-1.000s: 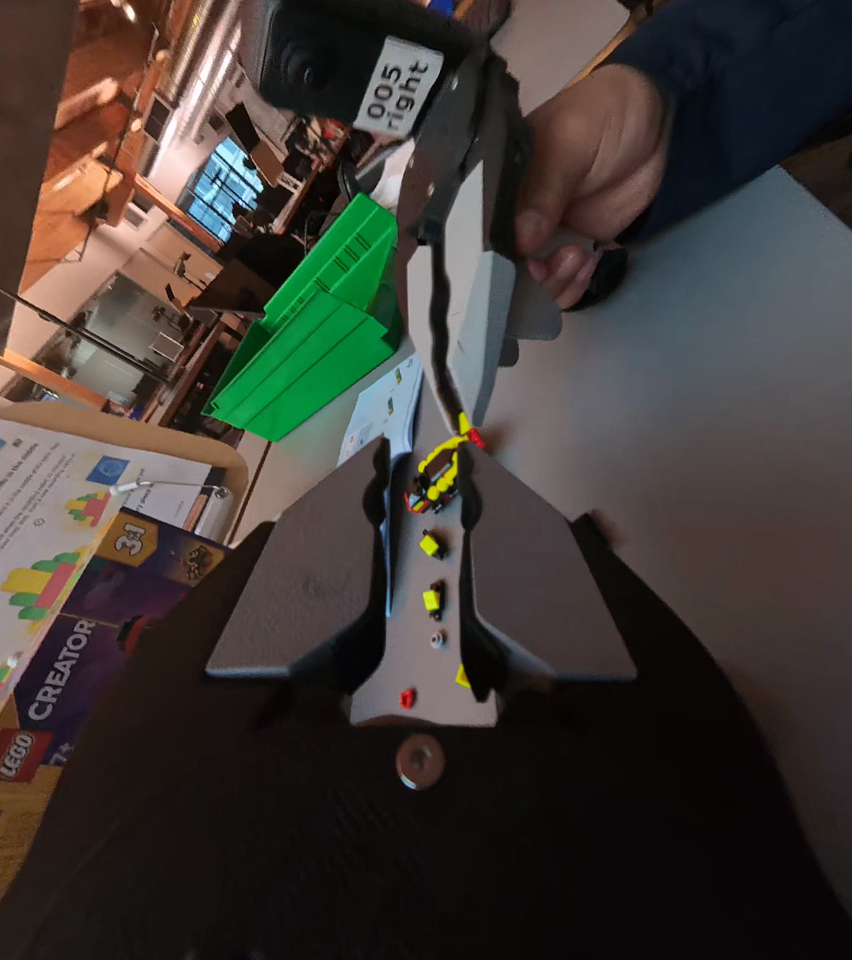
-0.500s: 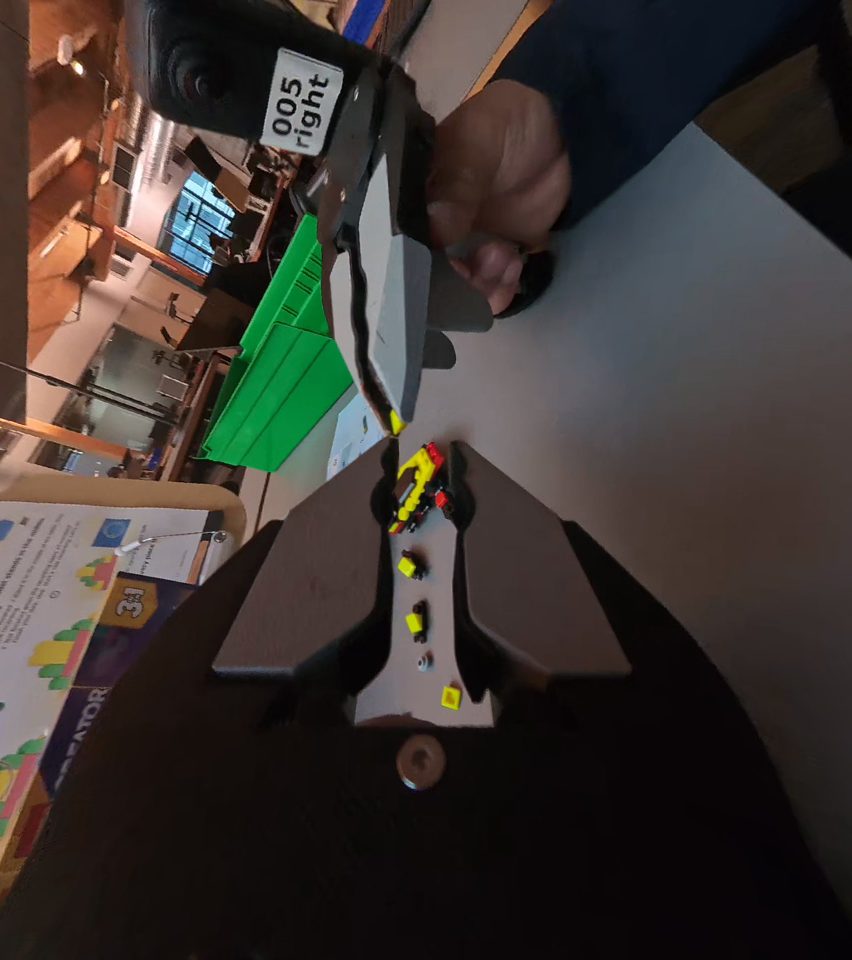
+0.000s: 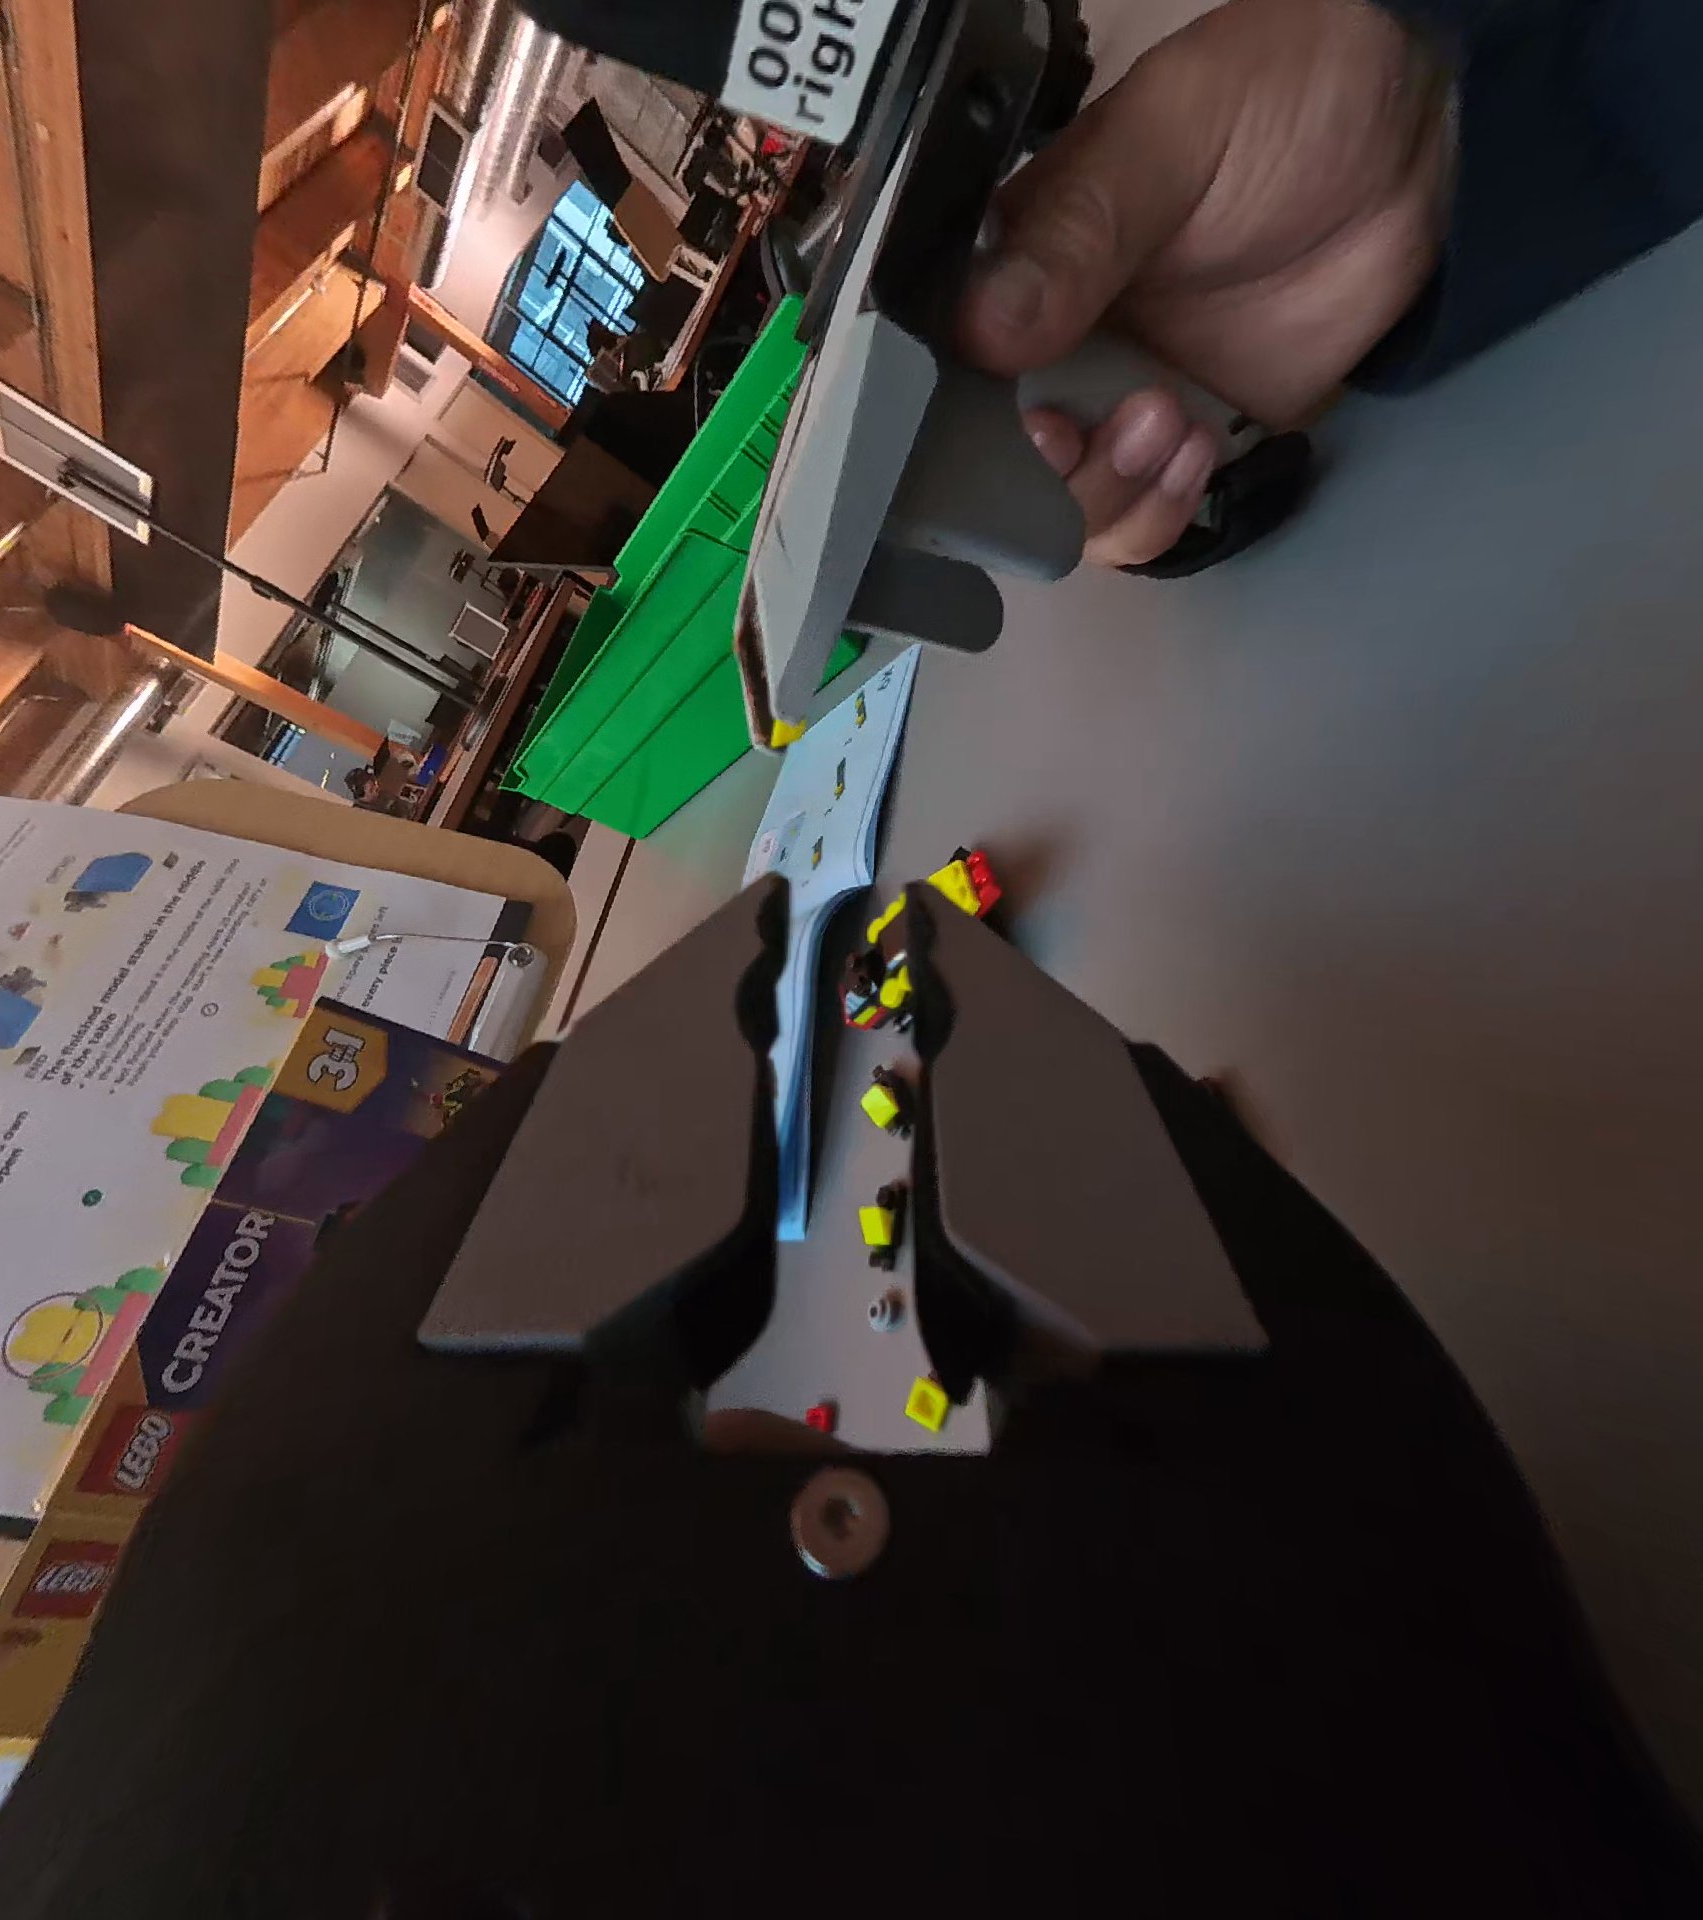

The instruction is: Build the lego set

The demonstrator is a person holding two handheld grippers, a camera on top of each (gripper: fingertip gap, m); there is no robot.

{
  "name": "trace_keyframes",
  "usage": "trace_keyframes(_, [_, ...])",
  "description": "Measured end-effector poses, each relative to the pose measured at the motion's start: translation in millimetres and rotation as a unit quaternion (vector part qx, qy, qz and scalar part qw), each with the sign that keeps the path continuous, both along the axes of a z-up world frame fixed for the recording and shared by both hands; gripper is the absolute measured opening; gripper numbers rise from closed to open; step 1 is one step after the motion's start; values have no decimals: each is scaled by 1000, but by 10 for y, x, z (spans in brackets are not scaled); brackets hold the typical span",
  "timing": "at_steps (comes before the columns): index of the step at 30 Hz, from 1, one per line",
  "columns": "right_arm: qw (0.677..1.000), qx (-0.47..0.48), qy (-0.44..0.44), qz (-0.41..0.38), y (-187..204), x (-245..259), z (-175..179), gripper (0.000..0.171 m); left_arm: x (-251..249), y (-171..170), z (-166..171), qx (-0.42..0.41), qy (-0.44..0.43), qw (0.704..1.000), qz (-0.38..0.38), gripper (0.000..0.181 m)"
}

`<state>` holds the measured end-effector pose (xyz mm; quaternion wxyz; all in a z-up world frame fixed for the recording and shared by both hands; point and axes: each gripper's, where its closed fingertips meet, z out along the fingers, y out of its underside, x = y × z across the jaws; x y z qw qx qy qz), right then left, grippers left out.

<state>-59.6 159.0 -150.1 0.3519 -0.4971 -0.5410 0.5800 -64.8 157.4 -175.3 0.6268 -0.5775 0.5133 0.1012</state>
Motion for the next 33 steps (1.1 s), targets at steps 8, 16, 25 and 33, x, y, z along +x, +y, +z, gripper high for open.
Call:
trace_keyframes(8, [997, 17, 22, -66, 250, 73, 70, 5, -43, 90, 222, -45, -133, 990, 27, 39])
trace_keyframes(16, [996, 29, 51, -60, 265, 97, 159, 5, -242, 382, 349, -168, -199, 961, 97, 11])
trace_keyframes(25, [989, 112, 87, -46, 738, -408, 565, 5, -375, 369, 570, -97, -258, 960, 55, 0])
trace_keyframes(33, [995, 92, 23, -32, 819, -645, 65, 5, -459, 451, 343, -139, -280, 945, 97, 0])
